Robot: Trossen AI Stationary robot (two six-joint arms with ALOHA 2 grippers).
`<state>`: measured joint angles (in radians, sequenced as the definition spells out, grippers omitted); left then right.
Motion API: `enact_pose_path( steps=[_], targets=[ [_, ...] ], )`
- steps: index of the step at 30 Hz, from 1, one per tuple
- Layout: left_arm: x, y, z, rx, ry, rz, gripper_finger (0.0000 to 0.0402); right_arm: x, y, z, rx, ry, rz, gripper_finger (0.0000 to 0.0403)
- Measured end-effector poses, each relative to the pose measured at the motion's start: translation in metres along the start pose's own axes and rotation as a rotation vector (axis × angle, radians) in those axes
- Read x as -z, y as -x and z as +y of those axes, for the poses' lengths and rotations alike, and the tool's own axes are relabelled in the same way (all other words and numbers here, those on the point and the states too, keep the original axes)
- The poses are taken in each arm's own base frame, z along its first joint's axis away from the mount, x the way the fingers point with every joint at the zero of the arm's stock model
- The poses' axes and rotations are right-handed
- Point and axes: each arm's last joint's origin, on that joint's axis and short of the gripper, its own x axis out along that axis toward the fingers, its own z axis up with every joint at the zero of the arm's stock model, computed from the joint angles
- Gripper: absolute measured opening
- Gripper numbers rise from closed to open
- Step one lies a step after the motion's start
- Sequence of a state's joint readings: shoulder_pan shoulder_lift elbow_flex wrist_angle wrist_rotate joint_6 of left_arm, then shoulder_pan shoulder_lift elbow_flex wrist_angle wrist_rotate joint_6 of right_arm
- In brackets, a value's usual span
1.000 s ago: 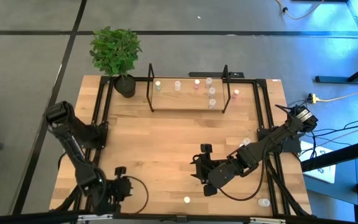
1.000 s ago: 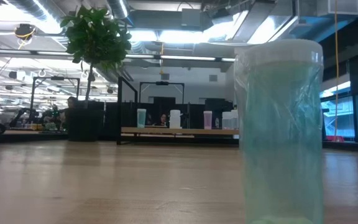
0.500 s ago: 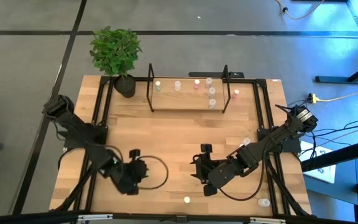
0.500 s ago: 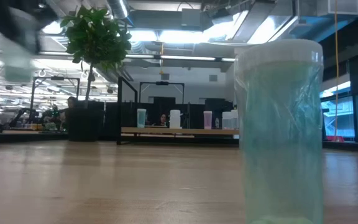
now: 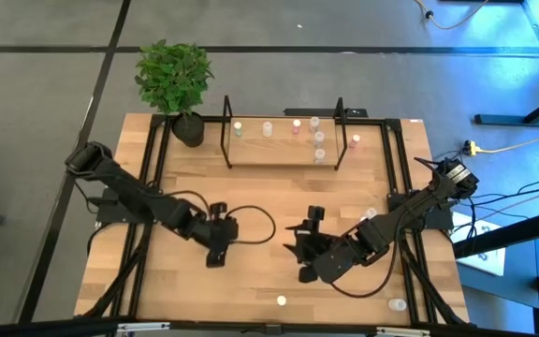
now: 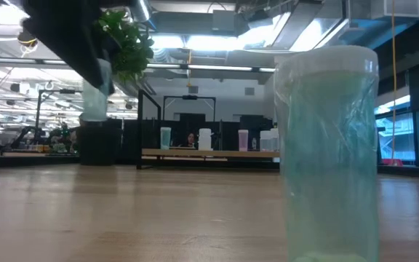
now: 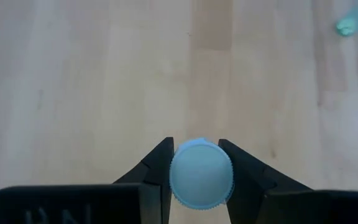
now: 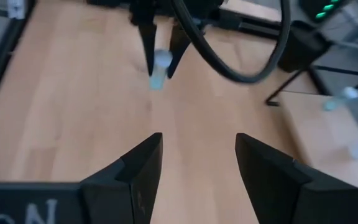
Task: Pick and place medicine bottles onto shelf by color
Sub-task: Put the bottom left blue medicine bottle on the shelf aligned with the other blue medicine bottle
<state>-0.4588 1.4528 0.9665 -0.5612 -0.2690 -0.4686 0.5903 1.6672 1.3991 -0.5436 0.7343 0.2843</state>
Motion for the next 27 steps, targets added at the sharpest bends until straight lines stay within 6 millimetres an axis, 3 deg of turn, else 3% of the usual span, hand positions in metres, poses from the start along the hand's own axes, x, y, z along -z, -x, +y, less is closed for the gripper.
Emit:
enact_pose_path(
  steps=[11,27],
  targets=[
    [-0.01,-0.015,0.029,-0.049,0.048,0.045,0.0094,-0.002,-0.001,-0.006,0.184,-0.005,-0.051,0.0205],
    [-0.008,-0.052,0.049,-0.093,0.063,0.165,0.0094,-0.005,-0.022,-0.036,0.272,-0.062,-0.006,0.0205]
  ],
)
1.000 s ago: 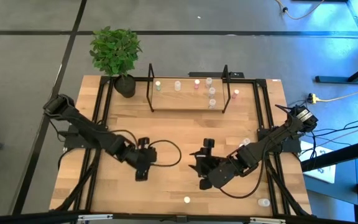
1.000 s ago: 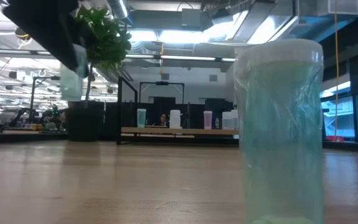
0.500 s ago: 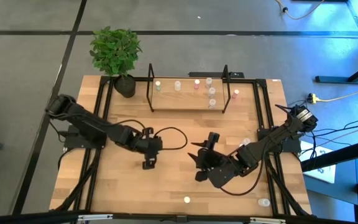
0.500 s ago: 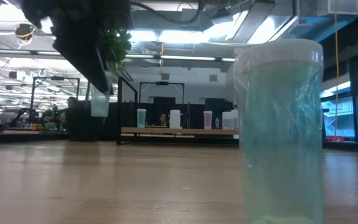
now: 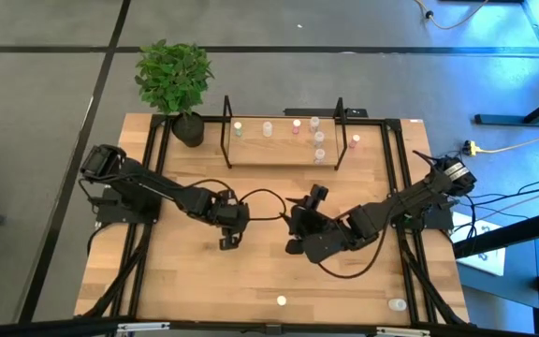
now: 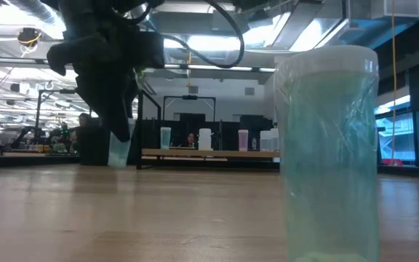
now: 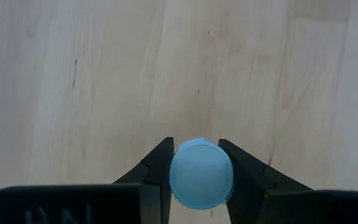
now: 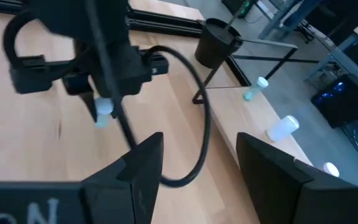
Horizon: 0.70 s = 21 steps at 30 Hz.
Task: Pick and place medicine bottles onto shelf by color
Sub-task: Put the bottom left blue medicine bottle on the shelf aligned with the other blue medicine bottle
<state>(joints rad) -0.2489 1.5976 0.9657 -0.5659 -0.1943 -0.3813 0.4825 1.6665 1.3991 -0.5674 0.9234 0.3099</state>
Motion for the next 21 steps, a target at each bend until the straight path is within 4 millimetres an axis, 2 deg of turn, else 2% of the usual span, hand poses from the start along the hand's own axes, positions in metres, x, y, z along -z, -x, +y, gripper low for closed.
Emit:
enact_pose_path(
  steps=[10,21],
  targets=[
    [-0.0021,-0.0063,0.0024,-0.013,-0.007,0.0,0.0094,-0.0016,-0.0067,-0.0053,0.017,-0.016,0.007,0.0205],
    [-0.0043,-0.0063,0.002,-0.018,-0.01,-0.026,0.0094,-0.0017,-0.0061,0.0011,-0.192,-0.031,0.056,0.0205]
  ],
)
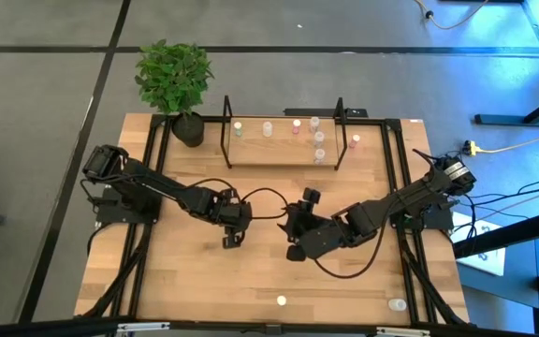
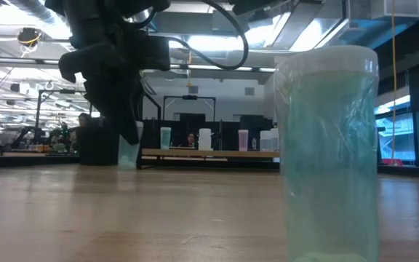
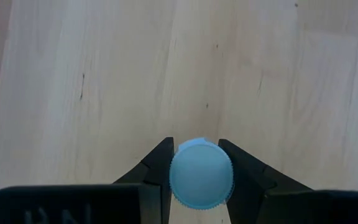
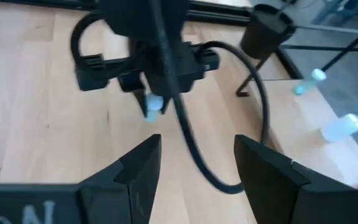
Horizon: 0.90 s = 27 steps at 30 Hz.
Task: Pick and place medicine bottles onto shelf by color
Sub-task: Put the bottom left blue medicine bottle on the shelf aligned with the other blue medicine bottle
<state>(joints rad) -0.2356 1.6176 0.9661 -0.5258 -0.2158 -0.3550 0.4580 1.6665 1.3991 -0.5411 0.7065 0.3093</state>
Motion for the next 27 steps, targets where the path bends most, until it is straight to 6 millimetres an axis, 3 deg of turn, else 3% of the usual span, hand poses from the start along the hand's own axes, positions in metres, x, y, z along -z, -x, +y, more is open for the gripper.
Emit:
enact_pose_path(
  steps=[27],
  targets=[
    [-0.0074,0.0004,-0.0023,0.017,0.026,-0.077,0.0095,0.0002,-0.0008,0.0005,-0.049,-0.002,0.018,0.0205]
  ],
)
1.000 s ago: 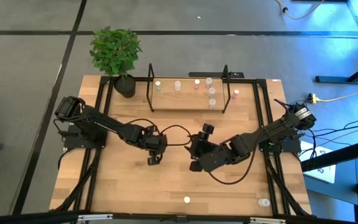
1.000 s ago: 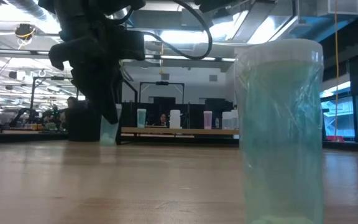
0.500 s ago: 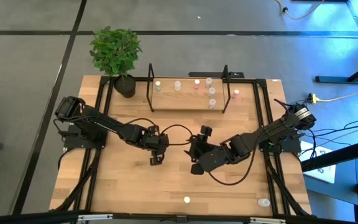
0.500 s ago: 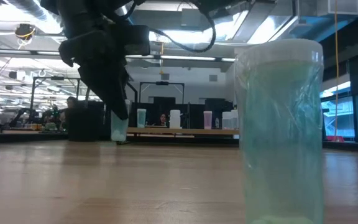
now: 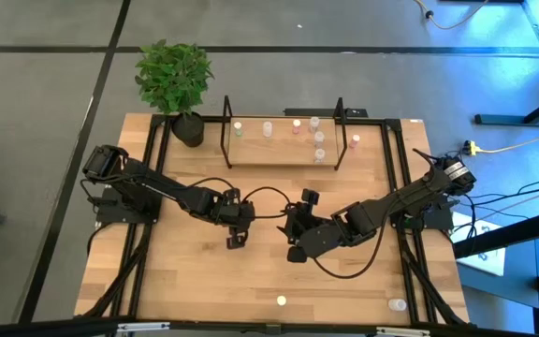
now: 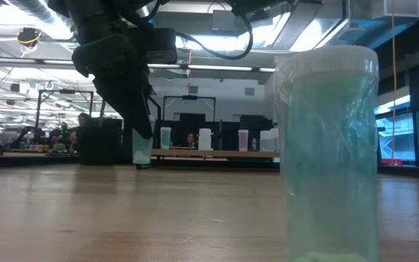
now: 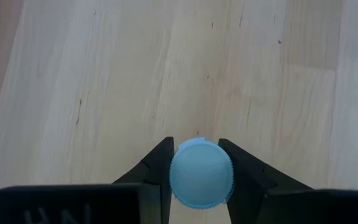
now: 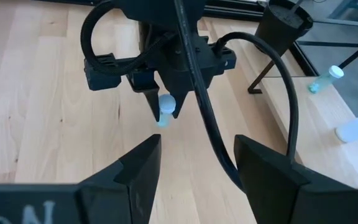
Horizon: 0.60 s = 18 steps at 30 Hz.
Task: Pick and place medicine bottles onto shelf by color
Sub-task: Put the bottom left blue medicine bottle on the shelf aligned with the other blue medicine bottle
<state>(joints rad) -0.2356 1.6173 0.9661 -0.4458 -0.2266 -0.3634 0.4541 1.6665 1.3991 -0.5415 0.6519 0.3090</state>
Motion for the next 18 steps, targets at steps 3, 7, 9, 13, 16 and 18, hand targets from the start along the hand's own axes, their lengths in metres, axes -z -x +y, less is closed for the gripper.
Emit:
enact_pose_path(
  steps=[3,7,9,13,16,18],
  targets=[
    [0.0,0.0,0.0,-0.005,0.0,-0.002,0.0097,0.0,0.0,0.0,0.0,0.0,0.0,0.0205],
    [-0.001,0.0,0.0,-0.018,0.001,-0.011,0.0097,0.0,0.0,0.0,0.0,0.0,0.0,0.0205],
    [-0.001,0.0,0.0,-0.019,0.003,-0.021,0.0097,0.0,0.0,0.0,0.0,0.0,0.0,0.0205],
    [-0.002,-0.009,0.001,-0.022,0.008,-0.01,0.0097,0.0,0.0,0.0,0.0,0.0,0.0,0.0205],
    [-0.002,-0.016,0.001,-0.021,0.013,-0.009,0.0097,0.0,0.0,0.0,-0.001,-0.001,-0.001,0.0205],
    [-0.003,-0.018,0.0,-0.012,0.014,-0.011,0.0097,0.0,0.0,0.0,0.0,-0.001,-0.001,0.0205]
  ],
)
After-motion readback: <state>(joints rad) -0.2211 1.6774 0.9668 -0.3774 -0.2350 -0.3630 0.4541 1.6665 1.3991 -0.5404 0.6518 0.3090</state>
